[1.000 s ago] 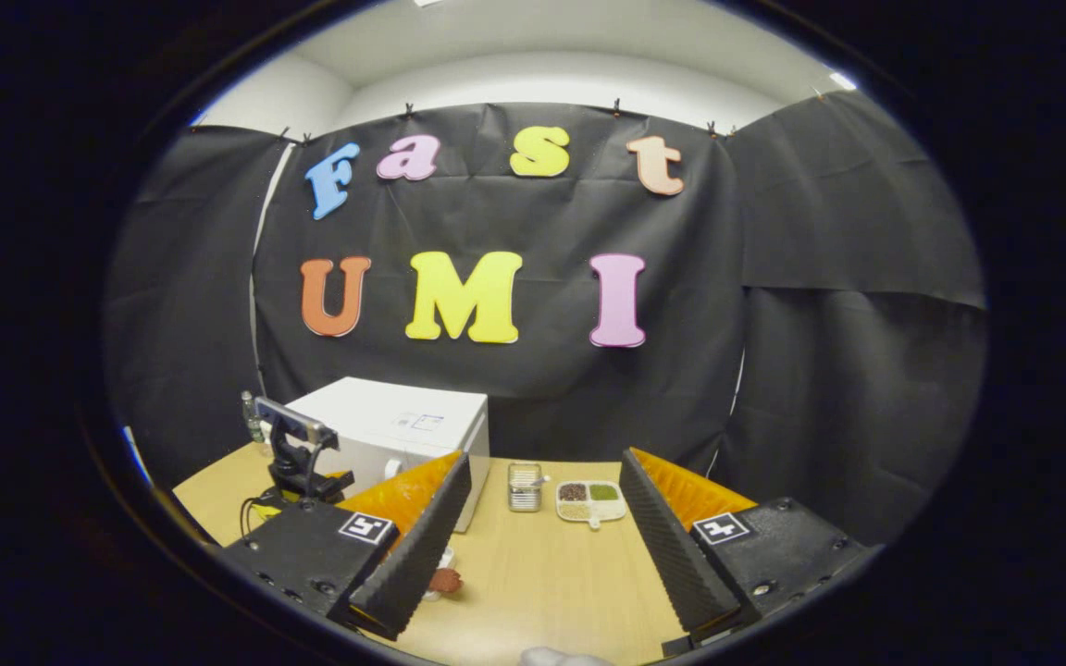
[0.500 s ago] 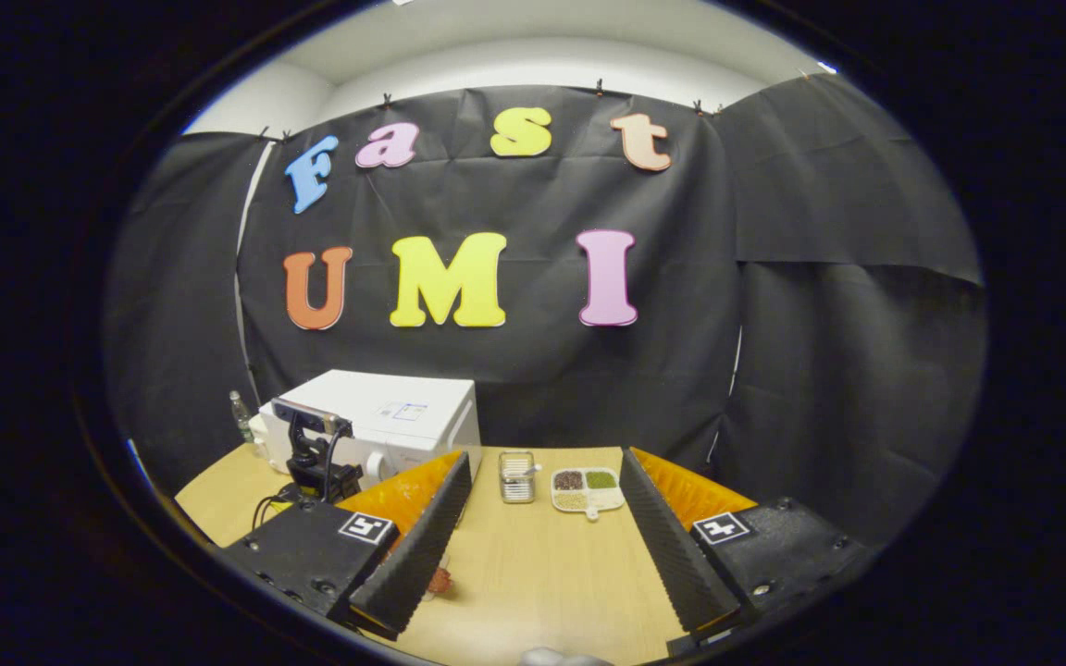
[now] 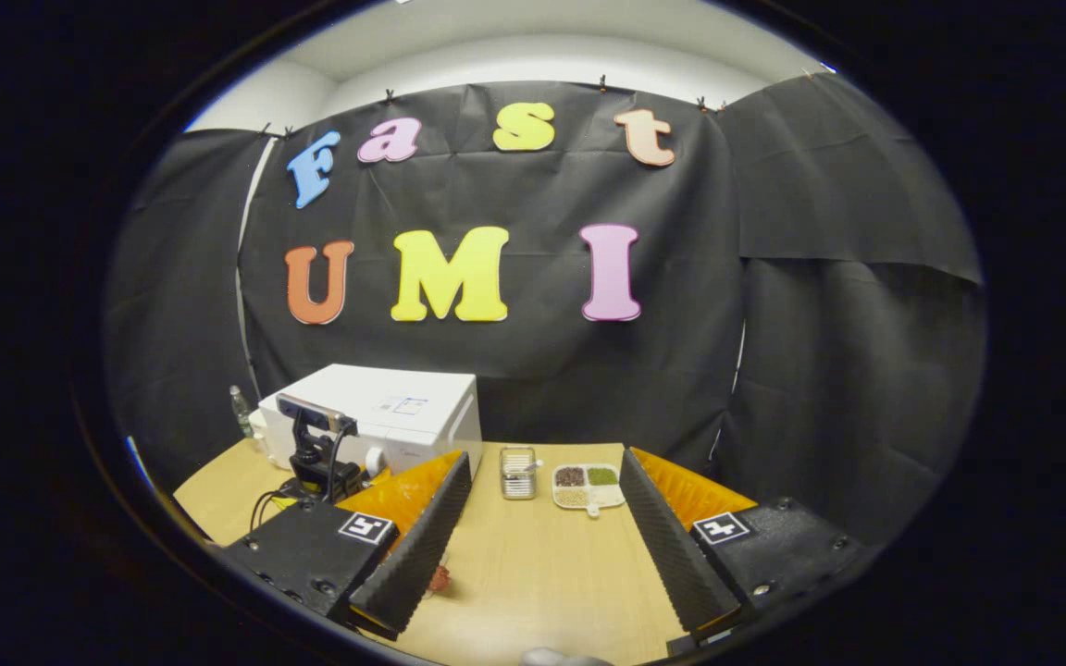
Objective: Open the microwave oven with the left hand, put the food in, and close the microwave oven.
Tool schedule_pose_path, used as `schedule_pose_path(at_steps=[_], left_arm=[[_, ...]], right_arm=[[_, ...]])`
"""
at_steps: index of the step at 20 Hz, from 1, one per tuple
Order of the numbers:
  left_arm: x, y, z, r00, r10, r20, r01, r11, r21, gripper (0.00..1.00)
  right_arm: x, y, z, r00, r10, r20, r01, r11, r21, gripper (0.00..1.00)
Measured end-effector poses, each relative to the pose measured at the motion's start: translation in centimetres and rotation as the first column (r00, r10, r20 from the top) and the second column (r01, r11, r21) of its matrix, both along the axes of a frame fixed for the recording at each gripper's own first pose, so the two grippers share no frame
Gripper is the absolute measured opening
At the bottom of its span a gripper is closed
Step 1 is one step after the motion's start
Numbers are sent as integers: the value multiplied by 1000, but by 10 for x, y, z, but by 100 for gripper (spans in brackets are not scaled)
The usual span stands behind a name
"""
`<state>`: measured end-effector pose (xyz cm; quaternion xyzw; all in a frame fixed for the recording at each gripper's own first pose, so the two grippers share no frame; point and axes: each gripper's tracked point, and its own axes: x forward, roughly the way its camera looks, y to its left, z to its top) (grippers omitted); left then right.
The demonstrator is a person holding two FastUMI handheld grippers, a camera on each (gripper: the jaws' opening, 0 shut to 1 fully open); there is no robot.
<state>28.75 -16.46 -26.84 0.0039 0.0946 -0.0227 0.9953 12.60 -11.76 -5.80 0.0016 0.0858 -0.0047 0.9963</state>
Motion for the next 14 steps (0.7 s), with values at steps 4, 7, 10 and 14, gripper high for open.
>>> schedule_pose_path(at_steps=[4, 7, 10, 14], left_arm=[[1, 0, 0, 1000, 1, 1, -1, 1000, 0, 9], [0, 0, 1, 1000, 0, -6, 0, 1000, -3, 10], [-1, 0, 1, 1000, -9, -13, 9, 1000, -7, 10], [-2, 0, 1, 999, -24, -26, 24, 1000, -13, 9]], right_arm=[[-1, 0, 1, 1000, -4, 3, 4, 1000, 3, 100], [-3, 1, 2, 1000, -4, 6, 4, 1000, -5, 100], [-5, 3, 3, 1000, -1, 8, 1, 1000, -4, 100], [-7, 8, 7, 1000, 7, 15, -7, 1000, -12, 100]])
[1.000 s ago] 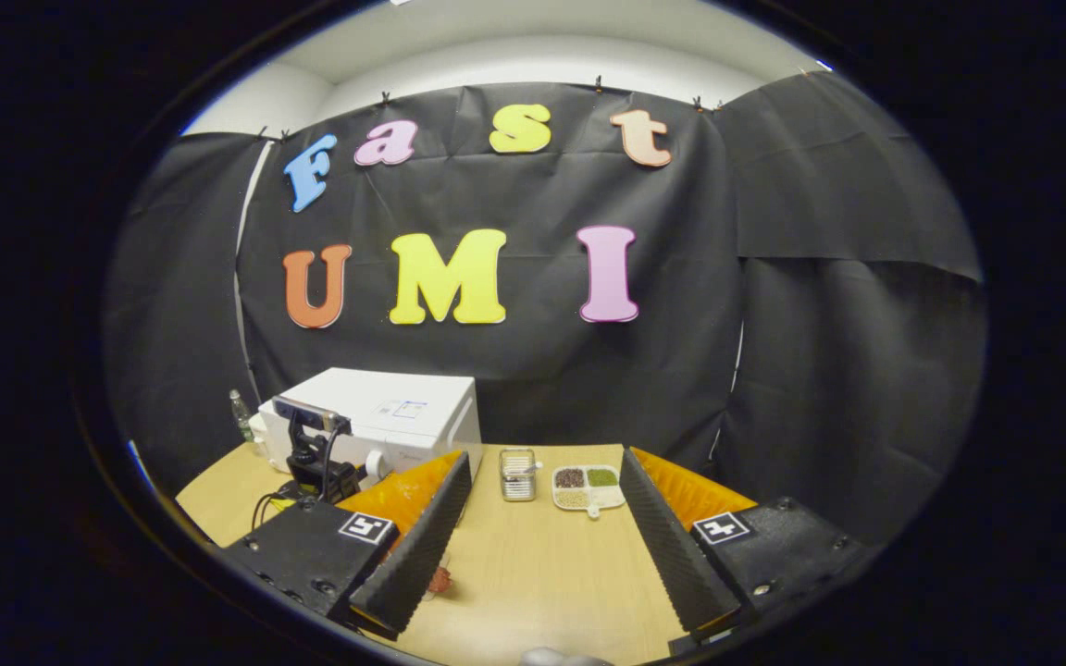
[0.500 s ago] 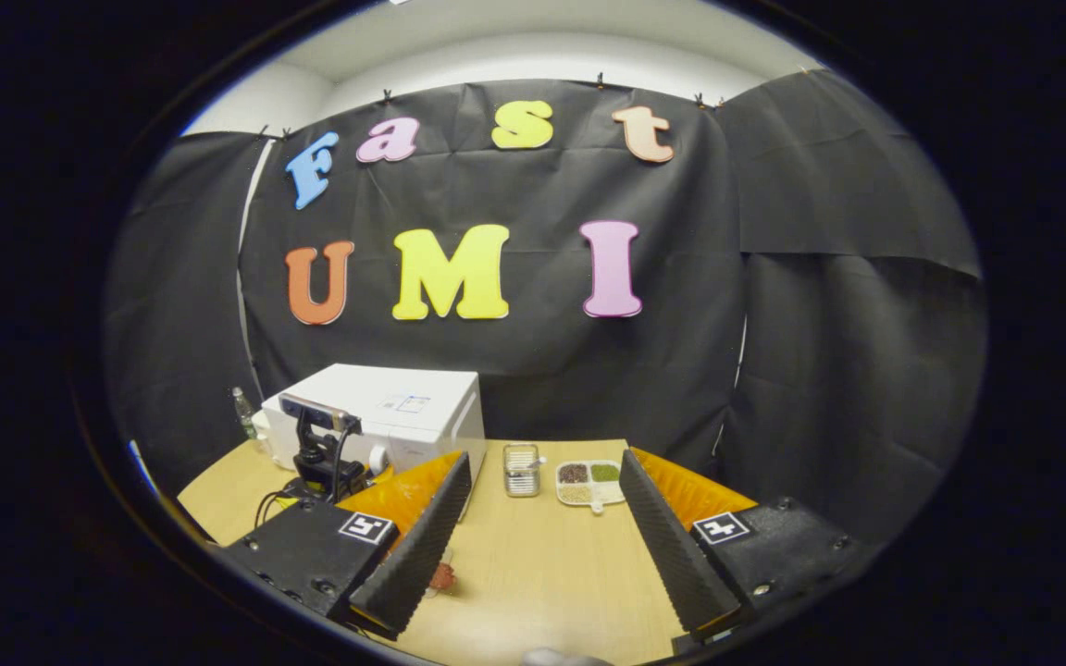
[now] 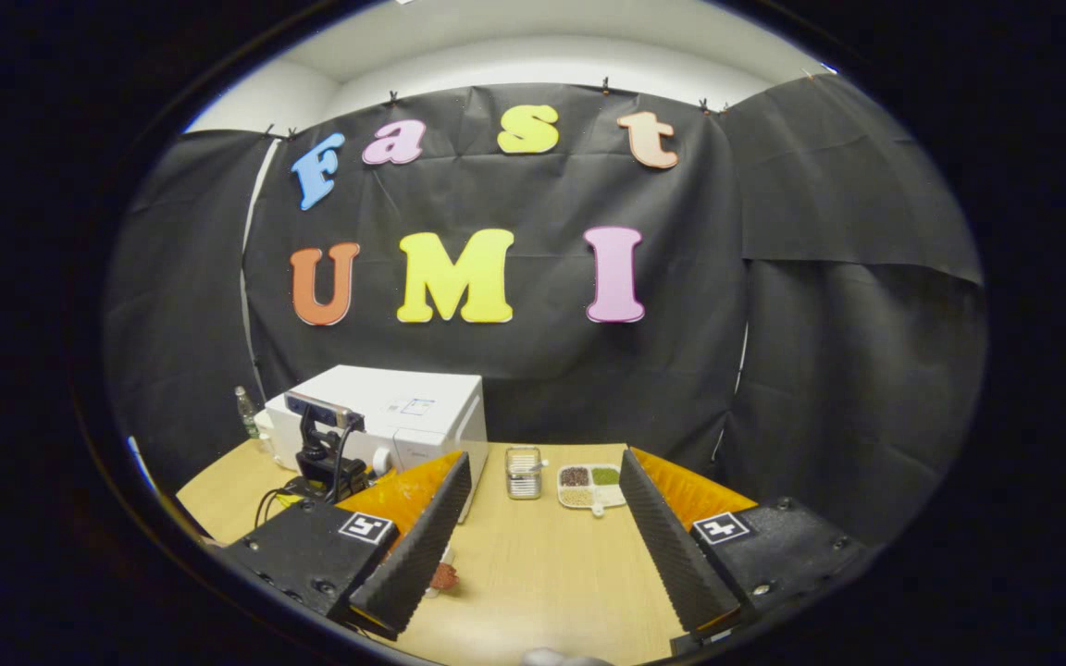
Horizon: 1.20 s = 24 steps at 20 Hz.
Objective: Open the microwave oven with the left hand, put the food in, and close the microwave oven.
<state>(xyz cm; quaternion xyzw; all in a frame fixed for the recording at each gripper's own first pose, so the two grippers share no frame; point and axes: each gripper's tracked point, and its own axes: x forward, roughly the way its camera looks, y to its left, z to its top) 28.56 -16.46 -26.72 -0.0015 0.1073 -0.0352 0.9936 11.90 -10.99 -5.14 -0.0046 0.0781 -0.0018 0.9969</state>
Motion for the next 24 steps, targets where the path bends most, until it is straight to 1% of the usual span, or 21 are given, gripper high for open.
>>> schedule_pose_path(at_steps=[2, 3, 4, 5, 6, 7, 8, 9, 10, 11, 12, 13, 14, 15, 16, 17, 18, 21, 23, 24], left_arm=[[-7, 0, -1, 1000, -1, -20, 1, 1000, -9, 9], [-15, 2, -2, 1000, 2, -9, -2, 1000, -9, 10], [-24, 3, -1, 1000, -5, 0, 5, 1000, 3, 9], [-30, 5, 2, 1000, -16, 19, 15, 1000, 18, 9], [-40, 8, 0, 1000, -22, 4, 22, 1000, 12, 9], [-48, 10, -1, 999, -33, 3, 33, 999, -3, 9], [-59, 13, -2, 999, -40, -11, 40, 999, -13, 10], [-67, 15, -1, 999, -48, -11, 48, 999, -6, 10], [-76, 19, -1, 999, -47, -19, 47, 999, 4, 13], [-82, 23, -1, 999, -43, -20, 43, 999, 11, 13], [-90, 27, -1, 999, -37, -26, 37, 999, 14, 16], [-97, 34, -1, 999, -16, -29, 17, 1000, 26, 17], [-102, 41, 0, 999, 6, -32, -5, 999, 37, 26], [-105, 51, 0, 999, 29, -29, -27, 999, 46, 36], [-107, 58, 3, 999, 45, -19, -44, 998, 39, 73], [-109, 65, 8, 998, 59, -8, -59, 998, 33, 84], [-110, 66, 7, 999, 45, -16, -45, 999, 24, 95], [-116, 70, 11, 999, 39, -23, -37, 998, 59, 97], [-121, 73, 16, 999, 38, -15, -37, 997, 64, 96], [-126, 75, 15, 999, 39, -23, -37, 997, 65, 96]], right_arm=[[0, 3, 2, 1000, 4, 5, -4, 1000, -1, 100], [0, 5, 2, 1000, 6, 6, -6, 1000, -2, 95], [1, 5, 1, 1000, 4, 6, -4, 1000, -13, 96], [0, 8, -1, 1000, 8, 4, -8, 1000, -23, 100], [-1, 13, -3, 1000, 18, 2, -18, 999, -28, 100], [-3, 19, -4, 1000, 27, -1, -27, 999, -29, 95], [-3, 23, -7, 999, 34, -3, -34, 999, -28, 96], [-4, 28, -7, 999, 43, -4, -43, 999, -24, 100], [-6, 33, -8, 999, 49, -5, -49, 999, -22, 100], [-8, 37, -7, 998, 56, -1, -56, 998, -25, 100], [-11, 40, -5, 998, 57, 5, -57, 998, -32, 100], [-13, 42, -3, 998, 60, 10, -59, 997, -39, 100], [-15, 41, -3, 998, 58, 15, -57, 997, -43, 96], [-17, 42, -2, 998, 55, 19, -55, 998, -43, 96], [-20, 41, -2, 998, 51, 21, -50, 998, -42, 100], [-23, 41, -1, 999, 48, 21, -47, 998, -40, 100], [-26, 40, -3, 999, 44, 20, -43, 998, -40, 100], [-32, 36, -4, 999, 34, 18, -33, 999, -42, 100], [-35, 38, -6, 999, 34, 12, -34, 999, -37, 100], [-36, 39, -7, 999, 34, 8, -34, 999, -31, 96]])
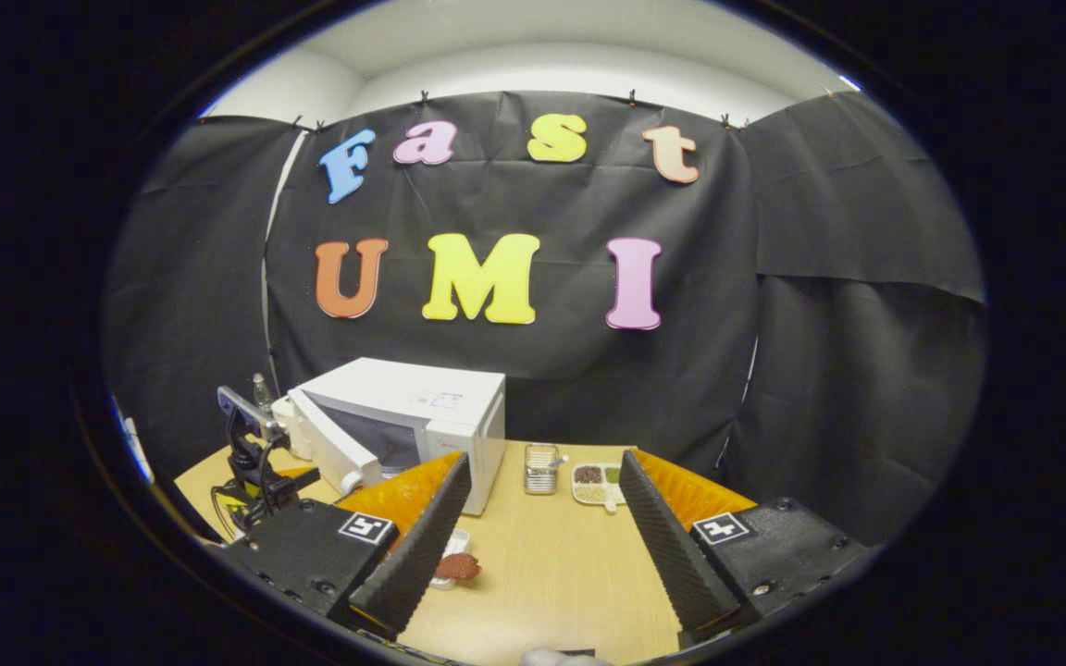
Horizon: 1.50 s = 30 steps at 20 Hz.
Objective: Open the microwave oven with the left hand, put the food in, and close the microwave oven.
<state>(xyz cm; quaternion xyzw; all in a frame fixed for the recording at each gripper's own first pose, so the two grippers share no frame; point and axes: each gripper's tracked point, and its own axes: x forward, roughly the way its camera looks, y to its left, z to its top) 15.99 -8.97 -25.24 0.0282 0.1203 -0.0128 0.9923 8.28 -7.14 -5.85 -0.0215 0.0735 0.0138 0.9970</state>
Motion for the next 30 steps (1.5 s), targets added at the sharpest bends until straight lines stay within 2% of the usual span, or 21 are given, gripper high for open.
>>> schedule_pose_path(at_steps=[1, 2, 3, 4, 7, 8, 9, 10, 11, 12, 13, 19, 20, 21, 23, 24, 30], left_arm=[[-6, 3, 0, 1000, -2, -7, 2, 1000, 1, 96], [-11, 6, 1, 1000, -4, -12, 4, 1000, 3, 96], [-17, 11, 1, 1000, -7, -16, 7, 1000, 7, 96], [-24, 16, 0, 1000, -9, -21, 10, 1000, 15, 96], [-48, 36, 0, 999, 2, -32, -1, 1000, 22, 97], [-54, 43, 1, 999, 6, -35, -5, 1000, 24, 97], [-63, 50, 1, 999, 11, -40, -10, 1000, 23, 96], [-71, 59, 0, 999, 17, -45, -16, 1000, 26, 97], [-78, 67, 0, 999, 23, -48, -22, 999, 30, 96], [-85, 76, 0, 998, 30, -50, -28, 999, 34, 97], [-92, 85, 0, 998, 37, -54, -35, 999, 37, 97], [-133, 153, -2, 992, 106, -73, -104, 994, 37, 97], [-137, 163, -3, 991, 115, -75, -112, 993, 41, 97], [-141, 173, -4, 990, 122, -77, -119, 992, 45, 97], [-147, 189, -4, 988, 134, -80, -131, 991, 43, 96], [-150, 196, -4, 987, 137, -80, -134, 990, 41, 97], [-159, 236, -8, 983, 161, -85, -158, 986, 44, 97]], right_arm=[[-1, 1, -1, 1000, 1, 0, -1, 1000, 3, 96], [-2, 2, -2, 1000, 1, -1, -1, 1000, 3, 100], [-2, 5, -1, 1000, 3, 1, -3, 1000, 3, 100], [-4, 9, -2, 1000, 6, 2, -6, 1000, 4, 96], [-8, 21, -4, 1000, 14, -1, -14, 1000, 11, 96], [-10, 25, -5, 1000, 17, 1, -17, 1000, 12, 100], [-12, 29, -6, 1000, 17, -1, -17, 1000, 11, 96], [-16, 34, -7, 1000, 19, -2, -19, 1000, 10, 100], [-18, 38, -7, 1000, 18, -1, -18, 1000, 7, 100], [-21, 42, -8, 1000, 17, -3, -17, 1000, 5, 96], [-24, 47, -8, 1000, 16, -3, -16, 1000, 7, 100], [-42, 77, -17, 1000, 4, -17, -4, 1000, 18, 100], [-46, 84, -18, 1000, 5, -18, -5, 1000, 18, 100], [-48, 89, -19, 1000, 5, -19, -5, 1000, 17, 96], [-56, 99, -20, 1000, 7, -15, -7, 1000, 10, 96], [-59, 103, -20, 1000, 6, -14, -6, 1000, 7, 100], [-72, 115, -27, 1000, -13, -22, 13, 1000, 6, 100]])
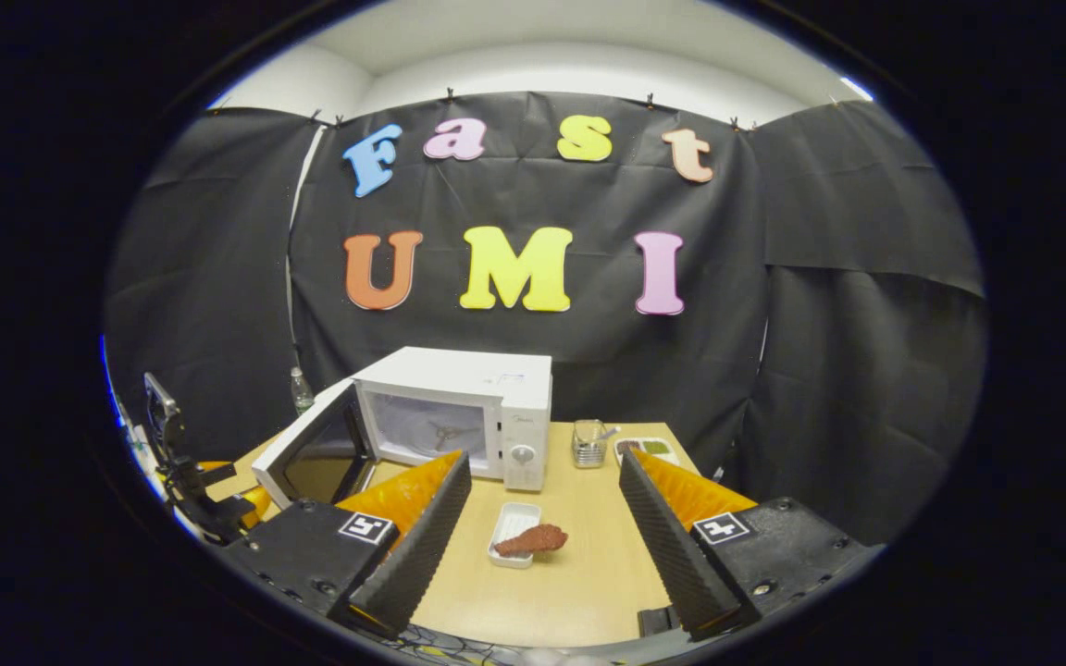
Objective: Open the microwave oven with the left hand, put the food in, and close the microwave oven.
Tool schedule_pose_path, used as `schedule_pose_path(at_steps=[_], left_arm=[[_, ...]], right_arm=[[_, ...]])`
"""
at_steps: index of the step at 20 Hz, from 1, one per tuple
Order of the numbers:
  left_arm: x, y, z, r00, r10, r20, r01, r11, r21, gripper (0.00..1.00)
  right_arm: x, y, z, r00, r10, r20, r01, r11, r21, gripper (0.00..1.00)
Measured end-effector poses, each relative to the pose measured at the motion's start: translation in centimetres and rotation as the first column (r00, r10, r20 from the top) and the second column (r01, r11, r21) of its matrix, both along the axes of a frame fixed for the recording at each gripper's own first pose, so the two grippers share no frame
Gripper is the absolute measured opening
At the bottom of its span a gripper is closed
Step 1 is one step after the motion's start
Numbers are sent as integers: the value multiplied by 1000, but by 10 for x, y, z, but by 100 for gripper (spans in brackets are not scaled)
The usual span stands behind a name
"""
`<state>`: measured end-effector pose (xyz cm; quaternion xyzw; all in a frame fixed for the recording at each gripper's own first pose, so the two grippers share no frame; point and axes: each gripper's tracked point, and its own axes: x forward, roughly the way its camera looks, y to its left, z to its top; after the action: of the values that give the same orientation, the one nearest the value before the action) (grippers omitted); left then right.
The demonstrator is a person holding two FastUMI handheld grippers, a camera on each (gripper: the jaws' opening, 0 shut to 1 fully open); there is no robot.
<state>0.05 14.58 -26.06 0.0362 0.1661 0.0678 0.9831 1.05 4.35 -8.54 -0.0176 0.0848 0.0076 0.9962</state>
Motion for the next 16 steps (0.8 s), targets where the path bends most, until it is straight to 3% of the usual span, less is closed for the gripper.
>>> schedule_pose_path(at_steps=[4, 5, 8, 9, 10, 12, 15, 16], left_arm=[[-7, 32, 0, 999, 42, -4, -42, 999, 14, 97], [-8, 39, 0, 999, 53, -4, -53, 998, 17, 97], [-12, 53, 13, 997, 75, 20, -75, 997, 3, 95], [-13, 57, 15, 996, 81, 22, -81, 997, -1, 93], [-14, 59, 17, 996, 84, 25, -84, 996, -4, 94], [-20, 60, 20, 996, 89, 25, -89, 996, 4, 95], [-34, 54, 28, 996, 91, 18, -91, 996, 2, 97], [-39, 51, 30, 996, 91, 13, -91, 996, -14, 97]], right_arm=[[-4, 1, -12, 1000, -18, -19, 18, 1000, -5, 100], [-6, 1, -16, 1000, -21, -23, 21, 1000, -3, 96], [-7, 1, -27, 999, -26, -32, 25, 1000, -4, 100], [-7, -1, -33, 999, -29, -37, 29, 1000, -5, 96], [-6, -2, -40, 998, -31, -48, 30, 1000, -3, 100], [-2, -6, -57, 997, -29, -72, 31, 999, 20, 96], [8, -19, -89, 991, -34, -130, 45, 996, 81, 100], [13, -22, -104, 988, -29, -155, 46, 993, 108, 96]])
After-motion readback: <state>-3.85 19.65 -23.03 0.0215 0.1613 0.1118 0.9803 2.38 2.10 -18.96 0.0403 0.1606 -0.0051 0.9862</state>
